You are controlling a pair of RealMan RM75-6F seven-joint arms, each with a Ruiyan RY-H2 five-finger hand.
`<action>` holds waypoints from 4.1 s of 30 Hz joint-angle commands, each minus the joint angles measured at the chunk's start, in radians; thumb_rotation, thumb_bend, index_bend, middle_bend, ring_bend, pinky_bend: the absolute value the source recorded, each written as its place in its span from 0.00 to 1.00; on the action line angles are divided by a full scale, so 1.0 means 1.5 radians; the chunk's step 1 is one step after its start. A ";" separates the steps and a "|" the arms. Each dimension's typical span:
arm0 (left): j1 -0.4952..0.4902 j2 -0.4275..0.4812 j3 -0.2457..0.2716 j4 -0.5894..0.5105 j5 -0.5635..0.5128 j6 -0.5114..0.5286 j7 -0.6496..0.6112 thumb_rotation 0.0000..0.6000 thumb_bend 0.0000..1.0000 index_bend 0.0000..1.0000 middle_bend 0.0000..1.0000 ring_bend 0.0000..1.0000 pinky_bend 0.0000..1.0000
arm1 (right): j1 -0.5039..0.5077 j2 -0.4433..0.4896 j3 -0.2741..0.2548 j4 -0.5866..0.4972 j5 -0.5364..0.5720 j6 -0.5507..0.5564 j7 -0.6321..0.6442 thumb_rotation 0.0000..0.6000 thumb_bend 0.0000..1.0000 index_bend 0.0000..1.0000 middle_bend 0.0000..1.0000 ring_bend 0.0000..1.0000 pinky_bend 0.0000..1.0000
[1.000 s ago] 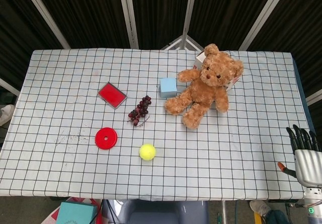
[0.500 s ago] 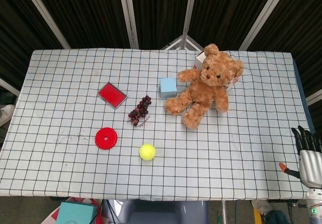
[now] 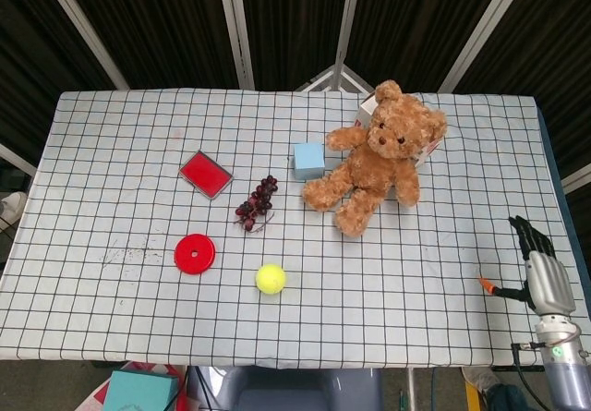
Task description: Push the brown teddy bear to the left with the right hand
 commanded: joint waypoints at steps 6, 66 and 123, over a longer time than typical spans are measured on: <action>-0.004 -0.002 -0.003 -0.001 -0.009 -0.007 0.011 1.00 0.18 0.23 0.00 0.01 0.14 | 0.128 -0.007 0.089 0.039 0.157 -0.237 0.137 1.00 0.10 0.01 0.05 0.07 0.00; -0.024 -0.009 -0.014 0.003 -0.051 -0.053 0.041 1.00 0.18 0.24 0.00 0.01 0.14 | 0.411 -0.290 0.190 0.286 0.720 -0.159 -0.214 1.00 0.56 0.73 0.68 0.64 0.19; -0.024 -0.011 -0.014 -0.004 -0.053 -0.052 0.058 1.00 0.18 0.25 0.00 0.01 0.14 | 0.382 -0.290 0.230 0.223 0.601 -0.150 -0.235 1.00 0.56 0.73 0.68 0.64 0.19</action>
